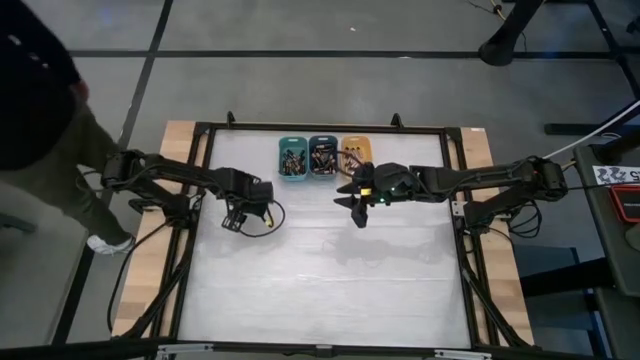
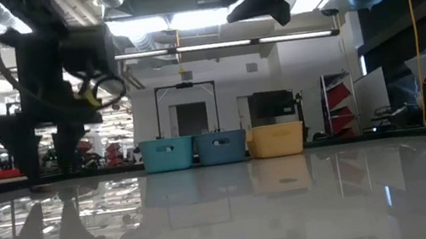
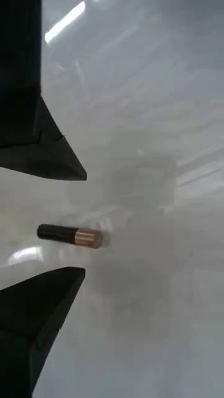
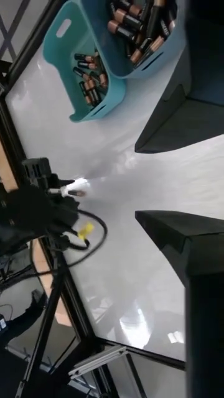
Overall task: Sort batteries
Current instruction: Put the brown battery into the green bin
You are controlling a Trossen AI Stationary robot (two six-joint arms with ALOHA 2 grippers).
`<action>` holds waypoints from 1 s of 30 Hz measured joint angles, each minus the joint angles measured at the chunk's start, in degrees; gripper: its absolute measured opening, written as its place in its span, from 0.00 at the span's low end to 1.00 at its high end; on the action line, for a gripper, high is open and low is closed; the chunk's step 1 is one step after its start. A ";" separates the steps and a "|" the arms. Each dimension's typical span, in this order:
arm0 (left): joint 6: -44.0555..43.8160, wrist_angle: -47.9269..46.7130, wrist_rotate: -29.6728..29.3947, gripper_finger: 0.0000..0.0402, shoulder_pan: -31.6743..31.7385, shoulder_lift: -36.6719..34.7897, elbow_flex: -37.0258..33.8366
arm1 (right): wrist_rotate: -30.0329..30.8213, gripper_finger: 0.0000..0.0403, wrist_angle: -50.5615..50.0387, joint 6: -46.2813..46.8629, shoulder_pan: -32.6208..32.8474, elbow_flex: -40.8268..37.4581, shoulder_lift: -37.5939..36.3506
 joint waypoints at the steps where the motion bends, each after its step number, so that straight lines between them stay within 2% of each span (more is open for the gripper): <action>1: 0.23 0.71 0.47 0.57 1.15 0.12 -0.74 | 0.00 0.40 -0.40 -0.02 0.01 0.00 -0.01; 5: 1.56 0.89 3.92 0.53 5.29 0.24 -3.55 | 0.03 0.40 -2.68 -0.04 0.01 0.00 -0.01; 10: 3.53 3.76 5.21 0.45 7.84 -0.11 -6.58 | 1.01 0.40 -3.93 -0.04 0.01 0.00 -0.01; 21: 3.87 6.75 4.39 0.24 8.38 -0.09 -7.23 | 1.62 0.40 -4.04 -0.06 0.01 0.00 -0.01; 30: -2.62 6.74 4.41 0.07 8.36 -1.10 -6.06 | 2.01 0.40 -4.53 0.46 0.01 0.00 -0.13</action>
